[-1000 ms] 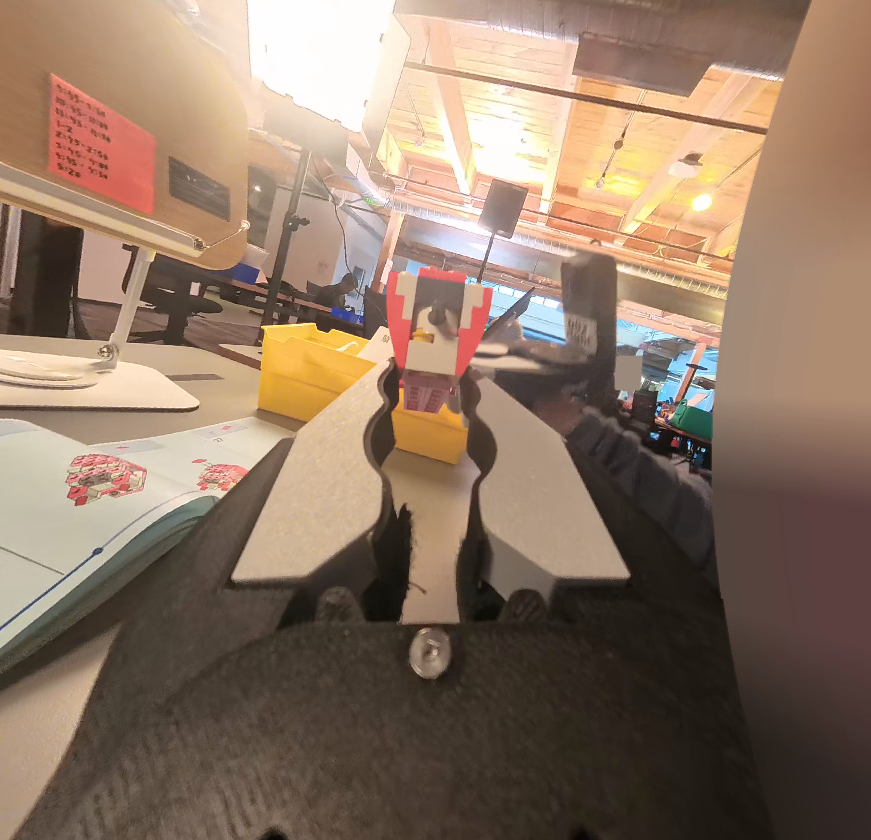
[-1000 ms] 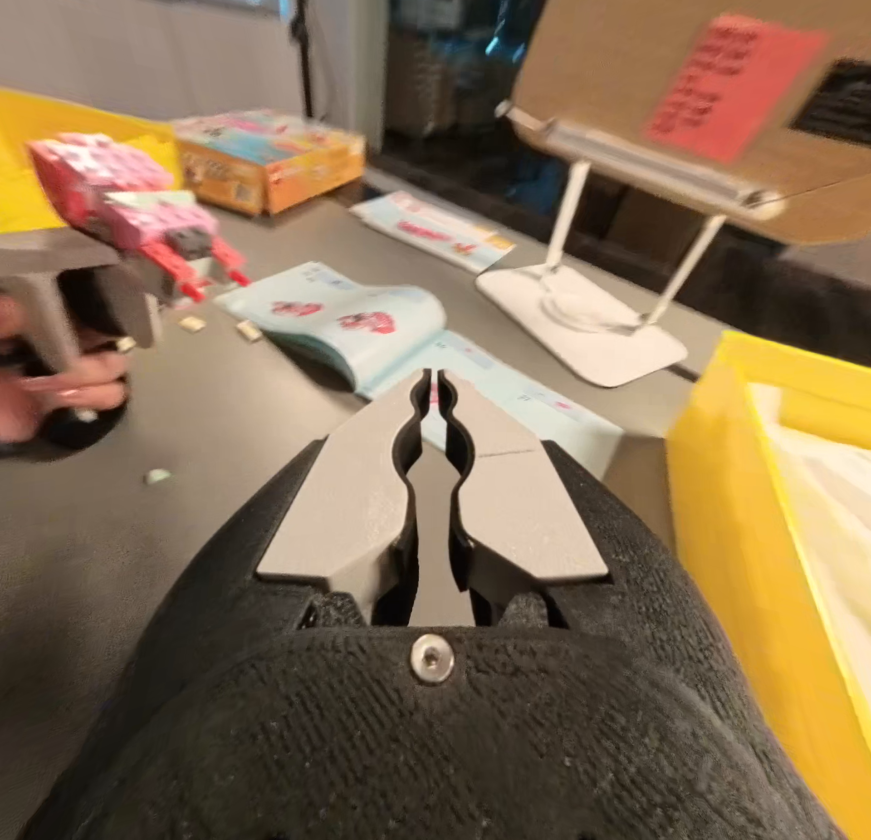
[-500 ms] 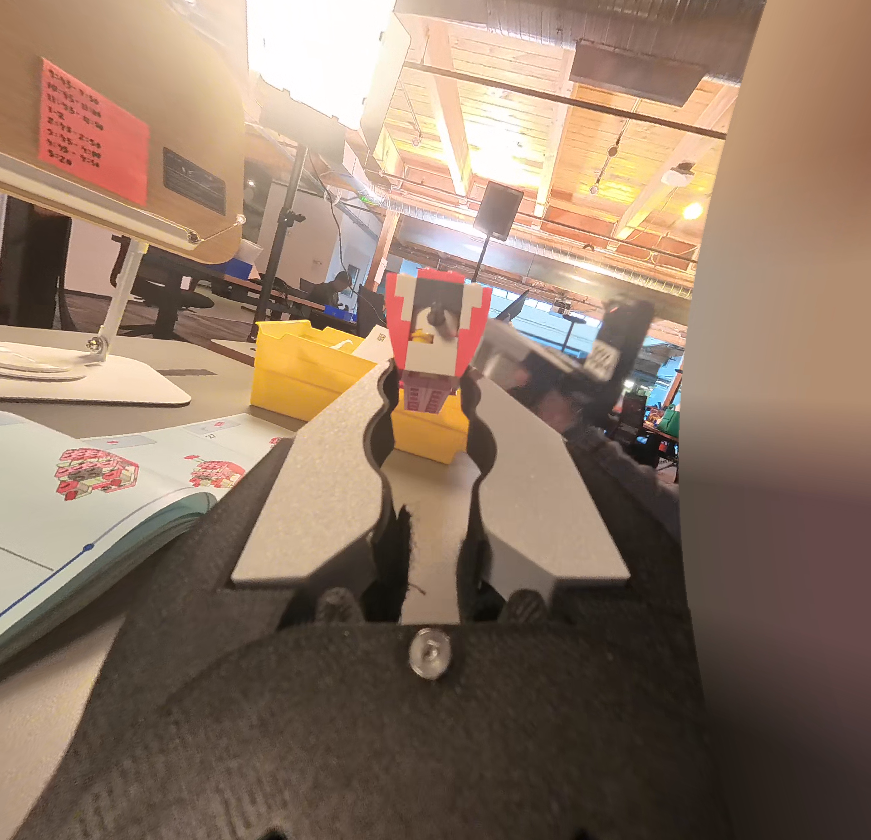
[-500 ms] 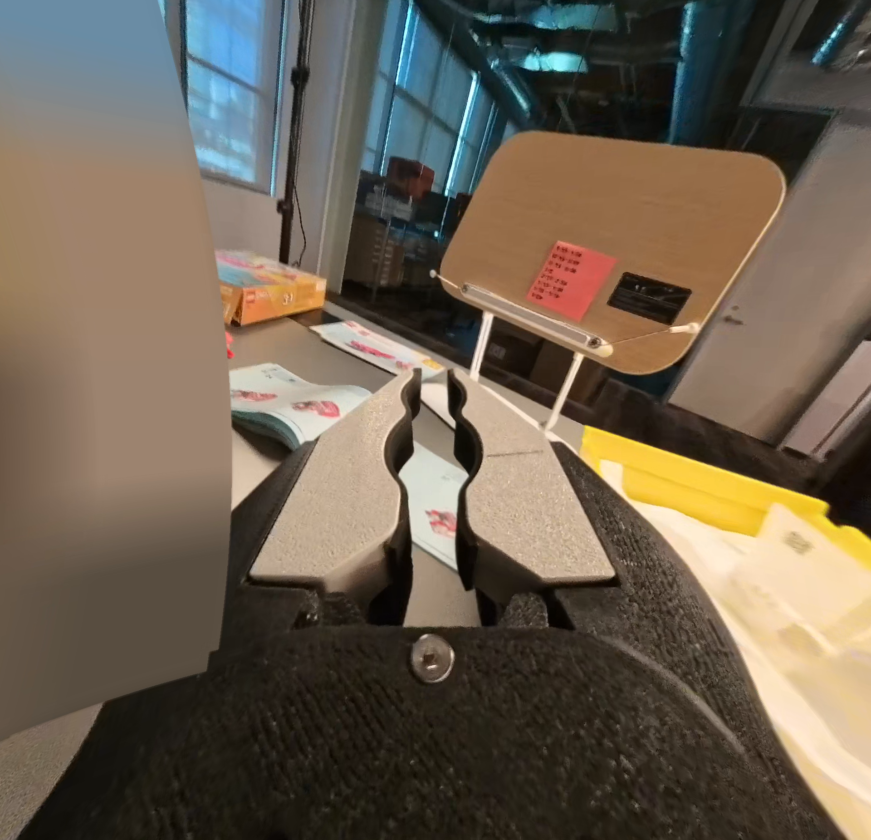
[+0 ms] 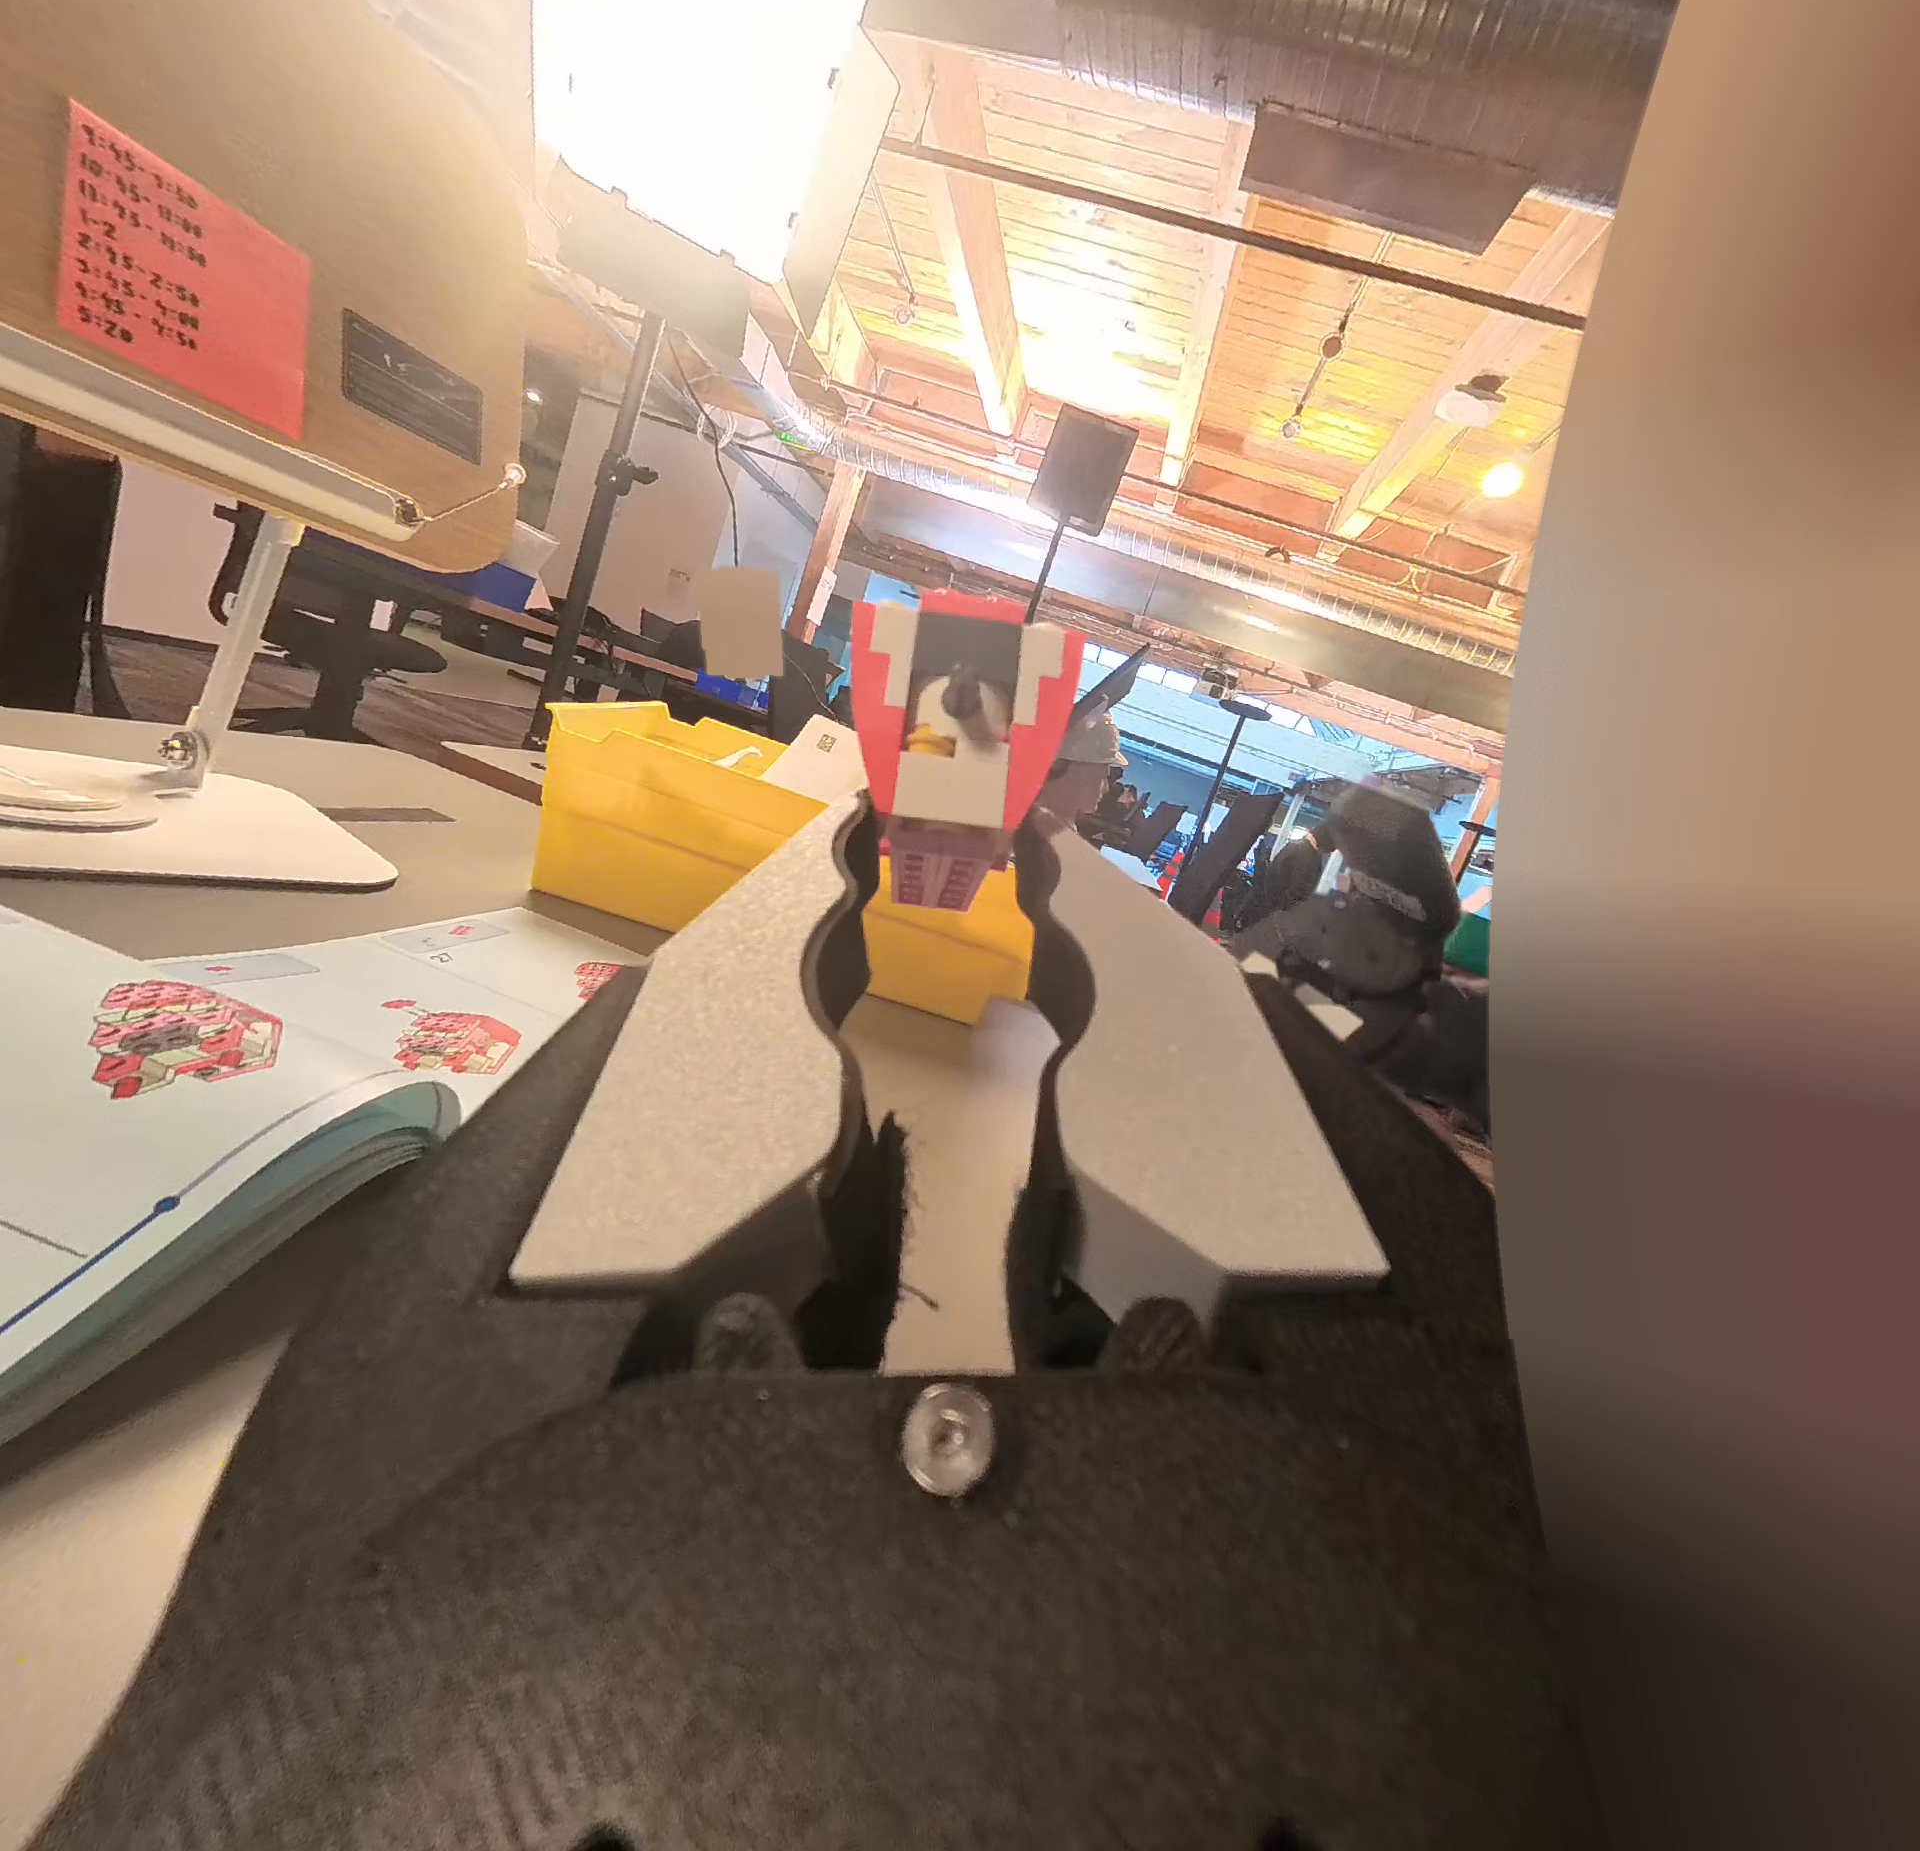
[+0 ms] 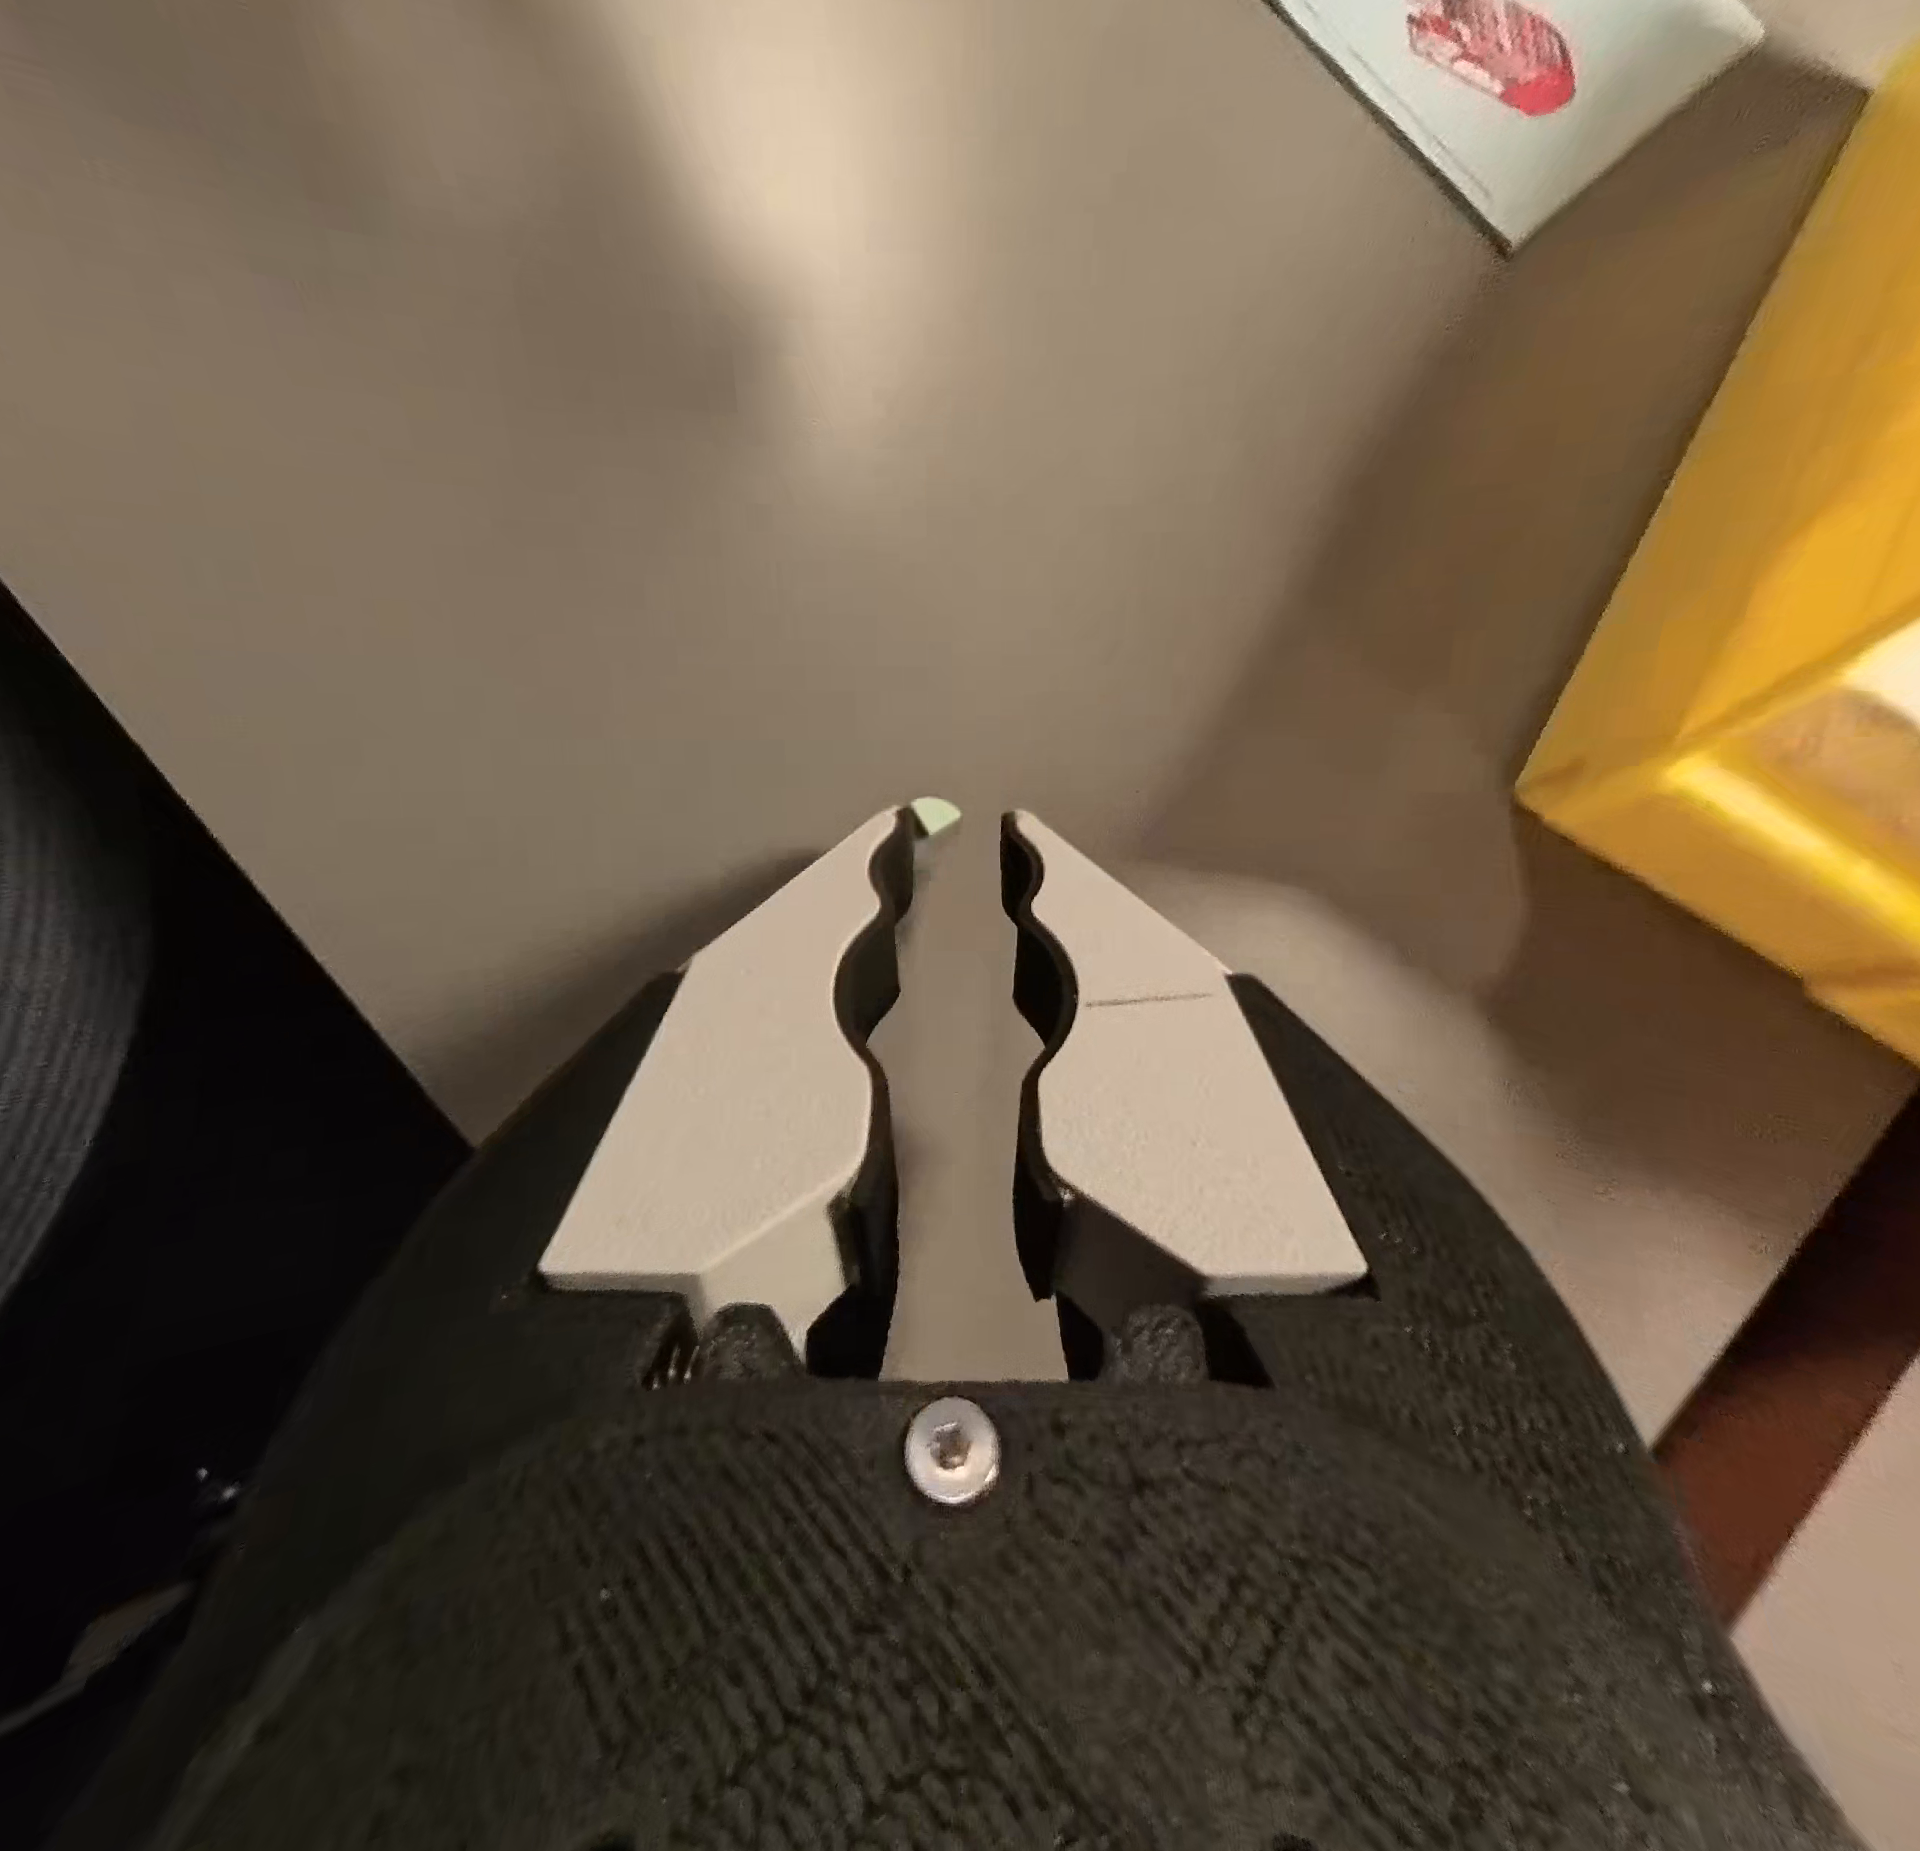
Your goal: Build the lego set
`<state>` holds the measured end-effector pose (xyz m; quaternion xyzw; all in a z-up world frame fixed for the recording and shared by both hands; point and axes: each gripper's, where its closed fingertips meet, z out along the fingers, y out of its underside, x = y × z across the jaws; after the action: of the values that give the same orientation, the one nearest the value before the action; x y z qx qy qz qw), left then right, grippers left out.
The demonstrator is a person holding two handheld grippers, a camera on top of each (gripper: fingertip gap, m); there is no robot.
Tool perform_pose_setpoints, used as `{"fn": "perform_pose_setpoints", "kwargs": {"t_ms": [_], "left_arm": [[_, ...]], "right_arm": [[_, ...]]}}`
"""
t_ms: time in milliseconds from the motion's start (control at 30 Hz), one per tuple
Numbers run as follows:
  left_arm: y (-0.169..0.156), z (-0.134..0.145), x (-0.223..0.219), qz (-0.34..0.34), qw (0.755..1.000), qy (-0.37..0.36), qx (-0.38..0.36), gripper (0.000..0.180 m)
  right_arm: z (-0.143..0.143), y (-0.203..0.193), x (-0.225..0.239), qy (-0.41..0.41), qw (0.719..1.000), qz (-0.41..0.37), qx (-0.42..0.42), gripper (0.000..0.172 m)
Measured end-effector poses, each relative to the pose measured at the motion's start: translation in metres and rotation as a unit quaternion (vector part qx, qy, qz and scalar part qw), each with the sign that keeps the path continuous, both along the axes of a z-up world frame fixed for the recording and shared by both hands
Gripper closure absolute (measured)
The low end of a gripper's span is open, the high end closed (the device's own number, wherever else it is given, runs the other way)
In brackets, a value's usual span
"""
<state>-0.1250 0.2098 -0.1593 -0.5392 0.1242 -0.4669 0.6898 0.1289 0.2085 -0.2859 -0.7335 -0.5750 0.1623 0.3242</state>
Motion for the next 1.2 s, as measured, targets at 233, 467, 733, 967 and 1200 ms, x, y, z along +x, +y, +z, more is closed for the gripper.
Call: {"fn": "perform_pose_setpoints", "kwargs": {"t_ms": [233, 467, 733, 967, 1200], "left_arm": [[-0.001, 0.0, 0.002, -0.006, 1.0, 0.001, 0.002, 0.155], [-0.001, 0.0, 0.004, -0.012, 1.0, -0.001, 0.0, 0.155], [-0.002, 0.0, 0.004, -0.016, 1.0, -0.002, -0.001, 0.155], [-0.002, 0.0, 0.004, -0.017, 1.0, -0.004, -0.001, 0.155], [-0.002, 0.0, 0.005, -0.019, 1.0, -0.003, 0.0, 0.155]], "right_arm": [[-0.011, 0.007, 0.001, 0.023, 0.998, -0.044, 0.024, 0.156], [-0.008, 0.007, 0.004, 0.064, 0.993, -0.097, -0.001, 0.156], [-0.013, 0.007, -0.006, 0.067, 0.99, -0.122, -0.018, 0.16], [-0.013, 0.012, -0.017, 0.073, 0.99, -0.116, -0.028, 0.16], [-0.013, 0.013, -0.022, 0.056, 0.994, -0.092, -0.032, 0.165]]}}
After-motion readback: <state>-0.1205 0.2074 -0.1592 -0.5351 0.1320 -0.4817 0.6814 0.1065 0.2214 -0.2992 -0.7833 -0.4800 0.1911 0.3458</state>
